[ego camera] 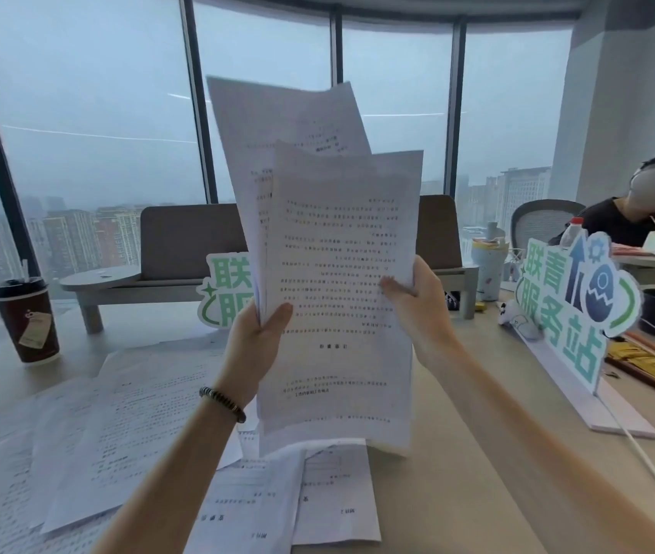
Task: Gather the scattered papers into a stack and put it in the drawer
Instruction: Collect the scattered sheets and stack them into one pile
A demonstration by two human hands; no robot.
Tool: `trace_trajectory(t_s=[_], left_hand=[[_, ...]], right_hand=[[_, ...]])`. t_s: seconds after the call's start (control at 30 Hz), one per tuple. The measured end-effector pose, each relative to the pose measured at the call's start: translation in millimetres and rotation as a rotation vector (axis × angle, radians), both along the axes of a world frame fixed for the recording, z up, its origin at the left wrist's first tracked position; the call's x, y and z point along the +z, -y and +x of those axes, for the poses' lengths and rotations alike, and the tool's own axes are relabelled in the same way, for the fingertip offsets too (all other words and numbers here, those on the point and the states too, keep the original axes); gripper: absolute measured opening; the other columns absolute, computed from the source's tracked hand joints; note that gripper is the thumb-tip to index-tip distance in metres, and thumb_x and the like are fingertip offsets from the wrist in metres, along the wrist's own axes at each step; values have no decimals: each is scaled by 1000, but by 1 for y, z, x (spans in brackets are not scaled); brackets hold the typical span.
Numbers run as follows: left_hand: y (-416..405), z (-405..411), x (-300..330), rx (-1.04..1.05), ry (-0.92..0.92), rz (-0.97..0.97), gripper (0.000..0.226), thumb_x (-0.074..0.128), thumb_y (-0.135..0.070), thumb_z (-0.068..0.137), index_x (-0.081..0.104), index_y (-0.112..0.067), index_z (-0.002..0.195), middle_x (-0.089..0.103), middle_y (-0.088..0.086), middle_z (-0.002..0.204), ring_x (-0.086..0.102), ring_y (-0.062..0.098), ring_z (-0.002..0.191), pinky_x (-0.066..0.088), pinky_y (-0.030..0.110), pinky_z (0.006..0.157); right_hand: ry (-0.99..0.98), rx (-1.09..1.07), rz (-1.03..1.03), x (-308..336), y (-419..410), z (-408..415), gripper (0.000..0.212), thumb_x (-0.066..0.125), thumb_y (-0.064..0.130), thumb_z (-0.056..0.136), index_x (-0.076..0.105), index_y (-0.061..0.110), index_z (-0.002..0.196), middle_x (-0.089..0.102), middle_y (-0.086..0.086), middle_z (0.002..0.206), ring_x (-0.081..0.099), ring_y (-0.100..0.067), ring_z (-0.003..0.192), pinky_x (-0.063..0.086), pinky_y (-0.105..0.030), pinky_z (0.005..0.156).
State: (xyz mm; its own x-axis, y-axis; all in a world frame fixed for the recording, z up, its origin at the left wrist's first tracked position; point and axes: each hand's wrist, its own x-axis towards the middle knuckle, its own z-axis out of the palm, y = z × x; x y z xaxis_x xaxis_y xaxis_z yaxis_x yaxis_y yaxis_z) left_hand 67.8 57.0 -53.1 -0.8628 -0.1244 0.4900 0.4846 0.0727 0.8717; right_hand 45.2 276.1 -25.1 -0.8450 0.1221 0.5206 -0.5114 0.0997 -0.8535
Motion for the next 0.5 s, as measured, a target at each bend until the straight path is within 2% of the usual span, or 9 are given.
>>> trace_trajectory(t_s=[0.17, 0.27, 0.5], left_hand=[[-2, 1, -3, 1, -29, 50, 20, 54, -13, 100, 65, -20, 115, 75, -2, 108, 72, 20, 100, 60, 40, 82], [-3, 3, -13, -7, -22, 83, 22, 52, -13, 101, 64, -17, 120, 74, -1, 110, 71, 21, 103, 60, 38, 83], [-4, 10, -25, -42, 19, 128, 26, 51, -23, 101, 66, -12, 120, 75, 5, 110, 70, 28, 105, 58, 48, 88]], right_hand=[[-67, -12, 10, 0, 4, 5, 19, 52, 12, 101, 56, 25, 114, 69, 11, 112, 68, -9, 101, 59, -43, 88], [-55, -13, 26, -9, 6, 5, 18, 52, 14, 100, 57, 26, 113, 70, 12, 111, 68, -11, 102, 58, -46, 88], [22, 36, -9, -29, 7, 3, 26, 56, 29, 89, 58, 33, 114, 71, 8, 112, 70, -18, 102, 58, -53, 85]])
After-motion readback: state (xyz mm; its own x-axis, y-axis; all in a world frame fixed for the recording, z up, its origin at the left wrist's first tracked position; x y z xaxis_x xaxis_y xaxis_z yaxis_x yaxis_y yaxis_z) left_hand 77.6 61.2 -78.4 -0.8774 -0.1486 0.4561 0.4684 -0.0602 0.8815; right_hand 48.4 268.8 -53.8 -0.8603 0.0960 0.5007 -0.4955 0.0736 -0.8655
